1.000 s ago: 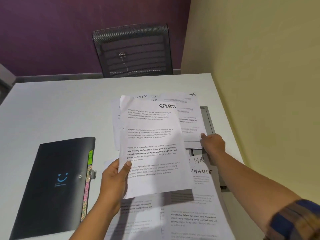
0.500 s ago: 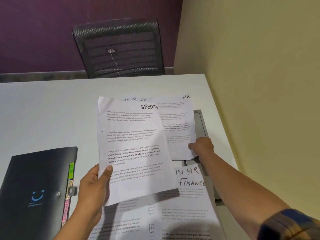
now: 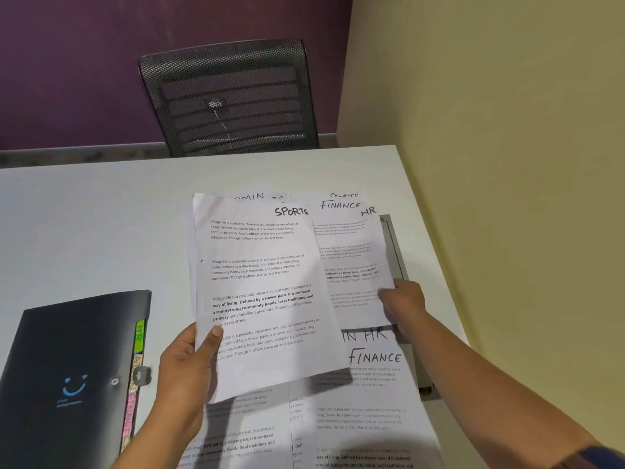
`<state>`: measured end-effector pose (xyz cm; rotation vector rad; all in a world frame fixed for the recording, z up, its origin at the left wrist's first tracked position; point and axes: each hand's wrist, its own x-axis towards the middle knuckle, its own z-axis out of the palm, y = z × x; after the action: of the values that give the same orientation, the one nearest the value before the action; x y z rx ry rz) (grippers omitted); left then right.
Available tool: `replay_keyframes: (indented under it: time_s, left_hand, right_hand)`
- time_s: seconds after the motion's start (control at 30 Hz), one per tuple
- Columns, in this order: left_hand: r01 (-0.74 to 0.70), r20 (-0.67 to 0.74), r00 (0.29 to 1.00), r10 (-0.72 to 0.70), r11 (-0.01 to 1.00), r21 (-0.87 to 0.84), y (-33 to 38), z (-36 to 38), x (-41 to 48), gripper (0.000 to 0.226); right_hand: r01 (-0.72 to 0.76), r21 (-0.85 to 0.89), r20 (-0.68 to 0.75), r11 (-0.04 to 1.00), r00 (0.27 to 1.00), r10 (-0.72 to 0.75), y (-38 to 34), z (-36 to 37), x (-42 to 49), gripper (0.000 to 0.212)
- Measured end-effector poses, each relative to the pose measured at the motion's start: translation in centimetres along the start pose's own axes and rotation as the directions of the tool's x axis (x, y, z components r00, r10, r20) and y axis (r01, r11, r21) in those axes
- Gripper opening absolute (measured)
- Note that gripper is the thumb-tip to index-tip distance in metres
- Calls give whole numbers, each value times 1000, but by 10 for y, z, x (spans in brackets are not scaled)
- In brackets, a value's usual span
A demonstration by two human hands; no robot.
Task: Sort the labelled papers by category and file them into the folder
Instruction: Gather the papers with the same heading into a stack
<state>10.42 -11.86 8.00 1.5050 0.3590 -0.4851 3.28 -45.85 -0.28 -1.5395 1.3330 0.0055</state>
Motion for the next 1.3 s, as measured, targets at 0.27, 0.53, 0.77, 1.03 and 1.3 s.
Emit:
replay_keyframes:
  time_s: [0.27, 0.53, 0.77, 1.03, 1.3]
  left_hand:
    - [-3, -4, 1000, 3, 1000, -25, 1, 2, -5, 20]
    - [-7, 18, 1000, 8, 998, -65, -3, 2, -2, 23]
    - [5, 35, 999, -2, 997, -82, -9, 2, 2, 21]
    - [6, 36, 999, -2, 995, -101, -10, -2, 4, 24]
    - [10, 36, 999, -6, 992, -126, -10, 0, 5, 24]
  right_hand:
    - [114, -89, 29, 989, 993, -112, -13, 6, -13, 32]
    - [218, -164, 17, 962, 976, -218, -21, 6, -13, 29]
    - [124, -396, -72, 910, 984, -165, -20, 14, -5, 53]
    - [-85, -257, -31, 963, 996, 79, -32, 28, 2, 42]
    - [-115, 43, 42, 992, 993, 113, -30, 11, 16, 42]
